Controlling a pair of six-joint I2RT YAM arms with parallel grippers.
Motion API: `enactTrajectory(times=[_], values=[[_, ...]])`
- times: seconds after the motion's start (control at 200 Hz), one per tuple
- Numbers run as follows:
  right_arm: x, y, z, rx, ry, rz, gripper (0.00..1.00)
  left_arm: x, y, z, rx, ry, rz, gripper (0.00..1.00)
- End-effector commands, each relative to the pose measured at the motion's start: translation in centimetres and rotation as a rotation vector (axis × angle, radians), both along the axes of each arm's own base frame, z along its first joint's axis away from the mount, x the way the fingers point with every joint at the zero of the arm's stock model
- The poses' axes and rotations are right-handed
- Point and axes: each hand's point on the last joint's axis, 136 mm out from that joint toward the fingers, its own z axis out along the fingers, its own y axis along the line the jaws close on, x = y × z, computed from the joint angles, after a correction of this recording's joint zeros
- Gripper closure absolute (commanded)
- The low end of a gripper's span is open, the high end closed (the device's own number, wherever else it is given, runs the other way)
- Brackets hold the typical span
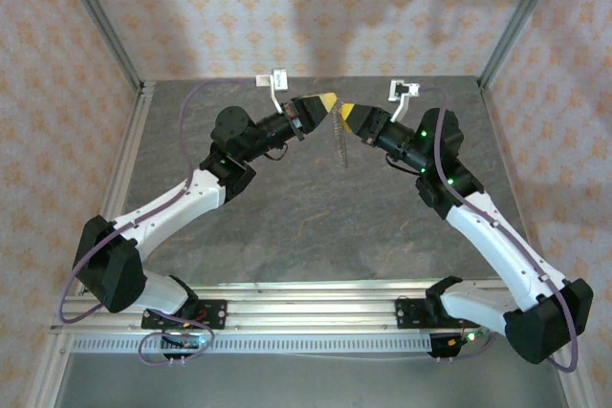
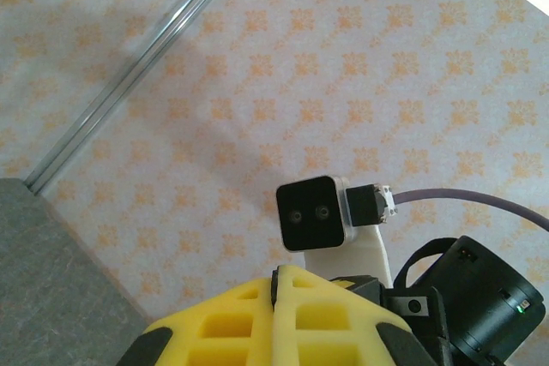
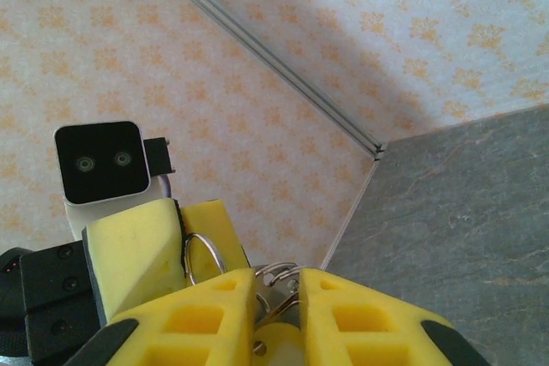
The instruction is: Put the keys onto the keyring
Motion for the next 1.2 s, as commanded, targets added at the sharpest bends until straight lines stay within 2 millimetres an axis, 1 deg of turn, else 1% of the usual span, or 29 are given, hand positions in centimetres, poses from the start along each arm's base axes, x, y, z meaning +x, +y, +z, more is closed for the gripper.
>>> enactTrajectory(times=[0.0, 0.17, 0.295, 0.365, 0.53, 0.711, 1.191], values=[[-0.6, -0.3, 1.8, 0.012, -0.071, -0.01, 0.81, -2.2, 0.9, 4.9, -0.075, -0.138, -0.024, 1.0], [-0.7, -2.0, 3.5, 0.017, -0.118, -0.069, 0.8, -2.4, 0.8, 5.0, -0.075, -0.142, -0.032, 1.0], [-0.6, -2.3, 4.6, 0.037, -0.139, -0.059, 0.75, -2.5, 0.8, 5.1, -0.074, -0.147, -0.041, 1.0], [-0.7, -1.9, 5.0, 0.047, -0.147, -0.03, 0.72, -2.6, 0.7, 5.1, -0.074, -0.148, -0.045, 1.0], [-0.5, -0.5, 5.3, 0.073, -0.145, 0.057, 0.71, -2.8, 0.8, 5.3, -0.075, -0.151, -0.048, 1.0], [-0.5, -0.1, 5.5, 0.094, -0.147, 0.086, 0.71, -3.0, 0.8, 5.3, -0.074, -0.151, -0.05, 1.0], [-1.2, 1.6, 4.7, 0.081, -0.132, 0.173, 0.71, -2.8, 0.5, 4.9, -0.065, -0.144, -0.046, 1.0]])
